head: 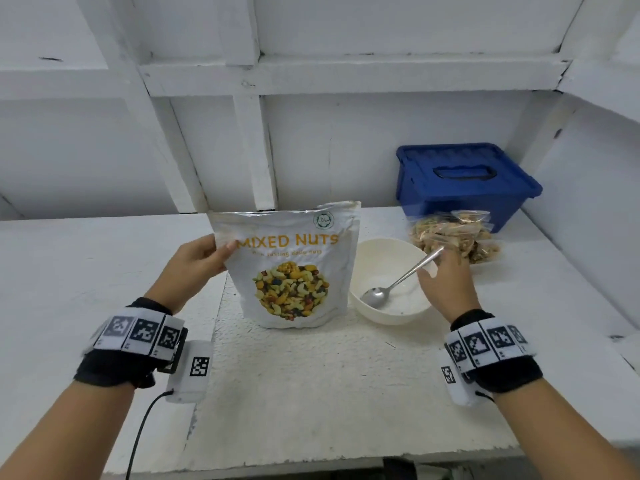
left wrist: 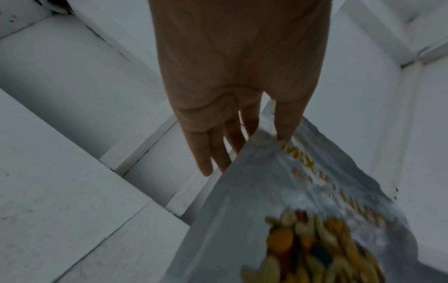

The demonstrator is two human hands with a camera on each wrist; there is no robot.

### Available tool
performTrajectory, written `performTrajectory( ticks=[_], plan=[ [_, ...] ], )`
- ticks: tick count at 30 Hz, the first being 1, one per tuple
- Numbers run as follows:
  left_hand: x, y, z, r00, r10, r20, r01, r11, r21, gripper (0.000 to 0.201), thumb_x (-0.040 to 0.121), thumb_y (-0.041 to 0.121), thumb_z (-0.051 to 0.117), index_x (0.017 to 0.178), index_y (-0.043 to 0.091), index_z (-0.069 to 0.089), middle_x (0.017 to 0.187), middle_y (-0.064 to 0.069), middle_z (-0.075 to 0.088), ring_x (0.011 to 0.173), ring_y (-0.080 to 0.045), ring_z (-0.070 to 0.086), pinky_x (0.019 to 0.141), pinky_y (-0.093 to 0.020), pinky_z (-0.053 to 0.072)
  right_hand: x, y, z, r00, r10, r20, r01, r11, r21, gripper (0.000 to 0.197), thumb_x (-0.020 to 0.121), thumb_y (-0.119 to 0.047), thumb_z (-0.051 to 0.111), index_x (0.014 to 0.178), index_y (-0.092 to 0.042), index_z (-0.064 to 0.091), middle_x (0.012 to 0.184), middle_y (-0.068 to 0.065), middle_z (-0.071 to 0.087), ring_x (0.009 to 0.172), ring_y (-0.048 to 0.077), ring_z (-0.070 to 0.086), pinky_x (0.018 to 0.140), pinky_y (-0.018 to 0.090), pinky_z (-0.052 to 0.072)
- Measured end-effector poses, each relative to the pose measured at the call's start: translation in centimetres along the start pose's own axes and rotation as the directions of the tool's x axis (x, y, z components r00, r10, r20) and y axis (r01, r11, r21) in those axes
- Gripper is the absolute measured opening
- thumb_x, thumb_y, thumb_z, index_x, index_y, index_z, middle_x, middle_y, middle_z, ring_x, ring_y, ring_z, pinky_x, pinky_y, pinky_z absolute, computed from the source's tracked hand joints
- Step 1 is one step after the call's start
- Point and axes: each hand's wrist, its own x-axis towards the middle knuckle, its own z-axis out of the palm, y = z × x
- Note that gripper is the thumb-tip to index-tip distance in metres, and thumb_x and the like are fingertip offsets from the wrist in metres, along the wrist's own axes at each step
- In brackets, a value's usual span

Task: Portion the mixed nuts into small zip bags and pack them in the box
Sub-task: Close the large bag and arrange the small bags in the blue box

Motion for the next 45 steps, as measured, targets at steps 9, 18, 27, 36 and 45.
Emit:
performTrajectory(
  ticks=[9, 18, 27, 36, 45],
  plan=[
    [5.1, 0.5, -0.3, 0.980, 0.057, -0.192, -0.060, 0.998, -0.012, 0.013, 0.096, 0.020, 0.049, 0.099, 0.016, 0.061, 0.101, -0.010, 0.063, 0.101, -0.031, 0.058, 0.090, -0.049, 0.050, 0.6, 1.2, 0.5, 0.934, 0.250, 0.254, -0.315, 0.913, 0.260, 0.038, 0.086, 0.002, 0.036, 0.116, -0.010, 0.055, 0.115, 0.014, 0.055, 0.099, 0.031, 0.054, 0.073, 0.046, 0.057],
    [14.9, 0.8, -2.2, 0.968, 0.070, -0.240, -0.084, 0.995, -0.050, 0.028, 0.100, 0.015, 0.039, 0.123, 0.004, 0.050, 0.103, -0.002, 0.060, 0.089, -0.015, 0.059, 0.078, -0.033, 0.052, 2.1, -0.5, 2.3, 0.929, 0.209, 0.304, -0.321, 0.865, 0.386, 0.033, 0.088, 0.001, 0.041, 0.116, -0.015, 0.052, 0.110, 0.011, 0.057, 0.099, 0.029, 0.057, 0.081, 0.049, 0.055],
    [21.7, -2.3, -2.9, 0.976, 0.051, -0.212, -0.068, 0.995, -0.069, 0.017, 0.099, 0.012, 0.038, 0.107, 0.017, 0.052, 0.103, -0.001, 0.060, 0.105, -0.025, 0.054, 0.099, -0.047, 0.043, 4.2, -6.9, 7.4, 0.897, 0.132, 0.422, -0.326, 0.842, 0.430, 0.029, 0.089, -0.001, 0.042, 0.109, -0.020, 0.052, 0.106, 0.010, 0.058, 0.086, 0.022, 0.061, 0.059, 0.032, 0.055],
    [23.1, -2.6, -3.5, 0.989, 0.047, -0.141, -0.059, 0.995, -0.080, 0.021, 0.100, 0.018, 0.036, 0.119, 0.016, 0.046, 0.111, 0.000, 0.057, 0.107, -0.019, 0.052, 0.094, -0.033, 0.044, 5.2, -13.9, 14.4, 0.870, 0.108, 0.482, -0.362, 0.803, 0.474, 0.026, 0.088, -0.006, 0.043, 0.108, -0.021, 0.047, 0.112, 0.008, 0.054, 0.094, 0.025, 0.060, 0.071, 0.038, 0.058],
    [21.6, -2.3, -4.5, 0.945, 0.065, -0.322, 0.020, 0.967, 0.253, 0.049, 0.092, 0.022, 0.055, 0.132, 0.005, 0.033, 0.130, -0.018, 0.044, 0.118, -0.029, 0.046, 0.094, -0.032, 0.039, 5.7, -13.7, 14.3, 0.858, 0.092, 0.506, -0.323, 0.862, 0.390, 0.043, 0.091, -0.033, 0.049, 0.132, -0.021, 0.040, 0.127, 0.007, 0.051, 0.108, 0.025, 0.056, 0.090, 0.042, 0.051]
  ],
)
